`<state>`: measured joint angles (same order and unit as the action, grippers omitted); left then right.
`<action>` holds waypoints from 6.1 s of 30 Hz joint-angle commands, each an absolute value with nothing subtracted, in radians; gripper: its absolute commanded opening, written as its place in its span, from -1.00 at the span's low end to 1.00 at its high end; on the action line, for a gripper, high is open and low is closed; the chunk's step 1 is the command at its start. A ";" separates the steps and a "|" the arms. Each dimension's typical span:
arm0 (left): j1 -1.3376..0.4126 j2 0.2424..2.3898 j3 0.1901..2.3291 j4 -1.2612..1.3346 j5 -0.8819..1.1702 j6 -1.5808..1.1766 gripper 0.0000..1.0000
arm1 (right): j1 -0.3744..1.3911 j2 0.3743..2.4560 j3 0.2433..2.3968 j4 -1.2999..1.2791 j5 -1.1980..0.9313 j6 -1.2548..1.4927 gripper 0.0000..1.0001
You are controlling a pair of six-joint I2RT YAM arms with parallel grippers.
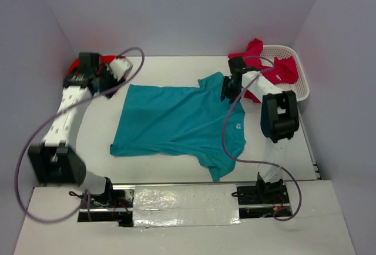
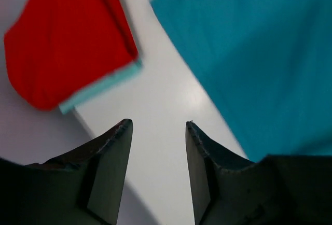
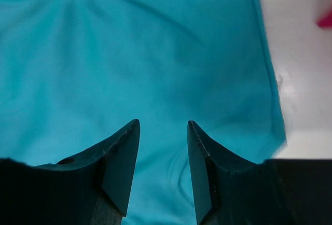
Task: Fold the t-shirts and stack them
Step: Flatten out the tshirt, then grap the side of the flattened tshirt closest away from the robot with both arms, then fold the flattened tshirt in 1/3 of the way
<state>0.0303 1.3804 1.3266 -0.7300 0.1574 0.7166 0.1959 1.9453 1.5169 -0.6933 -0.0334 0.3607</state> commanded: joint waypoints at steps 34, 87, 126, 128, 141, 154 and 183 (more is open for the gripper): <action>-0.060 2.428 2.140 -0.621 -0.120 0.115 0.74 | 0.167 2.596 2.554 -0.707 -0.141 0.279 0.33; 0.020 1.128 0.552 -0.435 -0.043 0.922 -1.00 | 0.870 1.126 0.569 -0.550 -0.002 0.664 -1.00; 0.008 1.732 1.190 -0.652 -0.097 0.678 -1.00 | 0.385 1.861 1.463 -0.725 0.236 -0.051 -1.00; -0.021 1.726 1.193 -0.664 -0.098 0.680 -1.00 | 0.387 1.861 1.467 -0.785 0.232 -0.020 -1.00; -0.028 1.286 0.896 -1.054 -0.086 0.810 -1.00 | 0.643 1.267 0.908 -1.095 -0.135 0.518 -1.00; -0.058 1.215 0.808 -1.128 -0.051 0.850 -1.00 | 0.741 1.161 0.873 -1.244 -0.229 0.562 -1.00; -0.049 1.747 1.140 -0.858 -0.136 0.568 -0.80 | 0.443 1.907 1.419 -0.877 0.241 0.054 -0.85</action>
